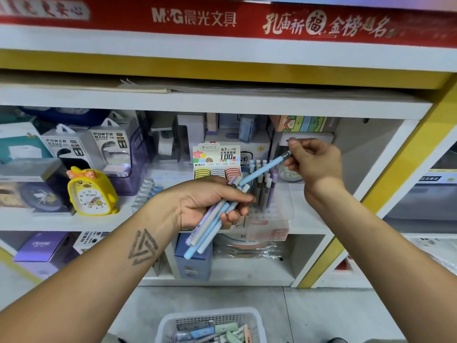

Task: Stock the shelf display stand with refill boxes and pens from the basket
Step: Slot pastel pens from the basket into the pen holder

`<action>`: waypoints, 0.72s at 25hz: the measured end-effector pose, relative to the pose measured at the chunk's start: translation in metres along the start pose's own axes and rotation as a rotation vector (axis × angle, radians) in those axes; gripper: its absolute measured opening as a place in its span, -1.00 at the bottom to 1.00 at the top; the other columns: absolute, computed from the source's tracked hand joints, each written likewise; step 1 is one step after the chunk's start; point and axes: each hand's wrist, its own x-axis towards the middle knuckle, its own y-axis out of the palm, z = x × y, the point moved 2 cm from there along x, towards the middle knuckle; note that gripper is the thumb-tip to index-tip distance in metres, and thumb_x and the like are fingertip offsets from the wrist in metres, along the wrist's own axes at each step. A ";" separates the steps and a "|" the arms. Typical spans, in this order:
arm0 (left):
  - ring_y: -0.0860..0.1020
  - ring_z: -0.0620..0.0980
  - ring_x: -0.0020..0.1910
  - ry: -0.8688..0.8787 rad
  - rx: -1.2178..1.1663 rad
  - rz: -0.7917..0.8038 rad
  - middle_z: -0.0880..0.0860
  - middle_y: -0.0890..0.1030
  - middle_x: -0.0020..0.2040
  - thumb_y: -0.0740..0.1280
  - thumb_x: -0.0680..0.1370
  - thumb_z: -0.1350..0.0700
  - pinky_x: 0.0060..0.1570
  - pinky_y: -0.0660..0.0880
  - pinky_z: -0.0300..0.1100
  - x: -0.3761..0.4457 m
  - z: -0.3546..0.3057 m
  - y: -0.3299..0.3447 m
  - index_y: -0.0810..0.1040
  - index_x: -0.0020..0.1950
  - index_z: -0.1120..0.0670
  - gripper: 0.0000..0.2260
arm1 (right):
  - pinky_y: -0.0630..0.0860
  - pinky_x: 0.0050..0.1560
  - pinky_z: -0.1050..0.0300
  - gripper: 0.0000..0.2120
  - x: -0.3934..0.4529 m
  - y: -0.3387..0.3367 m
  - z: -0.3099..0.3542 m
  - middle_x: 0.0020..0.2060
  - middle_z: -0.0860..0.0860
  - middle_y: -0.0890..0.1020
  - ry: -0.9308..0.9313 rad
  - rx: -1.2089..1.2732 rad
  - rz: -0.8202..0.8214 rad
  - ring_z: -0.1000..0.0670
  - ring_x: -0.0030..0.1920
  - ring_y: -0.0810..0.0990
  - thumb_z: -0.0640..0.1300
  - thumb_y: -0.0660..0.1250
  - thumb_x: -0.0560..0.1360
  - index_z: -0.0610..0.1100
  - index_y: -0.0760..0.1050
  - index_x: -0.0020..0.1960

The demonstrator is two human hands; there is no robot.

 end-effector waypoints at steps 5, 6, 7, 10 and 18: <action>0.35 -0.13 -0.56 0.025 -0.166 -0.219 0.08 0.45 -0.38 0.35 0.53 0.22 -0.67 0.30 -0.35 0.000 -0.005 -0.022 0.52 -0.07 0.23 -0.93 | 0.46 -0.39 0.26 -0.80 0.008 -0.002 0.000 -0.39 -0.07 0.57 -0.200 -0.357 -0.012 0.10 -0.49 0.50 -0.15 0.37 0.59 -0.31 0.60 0.02; 0.34 -0.13 -0.57 0.038 -0.206 -0.248 0.07 0.45 -0.39 0.32 0.56 0.23 -0.67 0.30 -0.35 0.001 -0.006 -0.024 0.50 -0.12 0.21 -0.92 | 0.45 -0.34 0.24 -0.80 0.009 -0.002 0.001 -0.36 -0.07 0.58 -0.258 -0.459 0.011 0.06 -0.42 0.53 -0.12 0.38 0.59 -0.29 0.62 0.02; 0.34 -0.14 -0.57 0.049 -0.235 -0.267 0.06 0.44 -0.40 0.31 0.57 0.23 -0.67 0.30 -0.35 0.003 -0.006 -0.025 0.48 -0.15 0.19 -0.89 | 0.45 -0.27 0.21 -0.79 0.009 -0.001 0.002 -0.32 -0.07 0.60 -0.324 -0.554 0.041 0.01 -0.34 0.55 -0.10 0.37 0.59 -0.26 0.63 0.02; 0.34 -0.13 -0.57 0.075 -0.278 -0.281 0.07 0.44 -0.41 0.29 0.58 0.24 -0.67 0.30 -0.35 0.006 -0.007 -0.023 0.47 -0.16 0.18 -0.88 | 0.48 -0.17 0.16 -0.84 -0.001 0.008 0.004 -0.24 -0.02 0.63 -0.550 -0.750 0.168 -0.03 -0.22 0.59 -0.11 0.37 0.59 -0.19 0.65 -0.01; 0.36 -0.12 -0.57 0.082 -0.306 -0.302 0.08 0.45 -0.39 0.29 0.59 0.24 -0.64 0.31 -0.36 0.008 -0.006 -0.021 0.47 -0.15 0.18 -0.89 | 0.55 -0.15 -0.02 -0.88 -0.026 0.026 -0.008 -0.17 -0.13 0.66 -0.870 -0.896 0.449 -0.14 -0.18 0.62 -0.23 0.41 0.54 -0.30 0.66 -0.03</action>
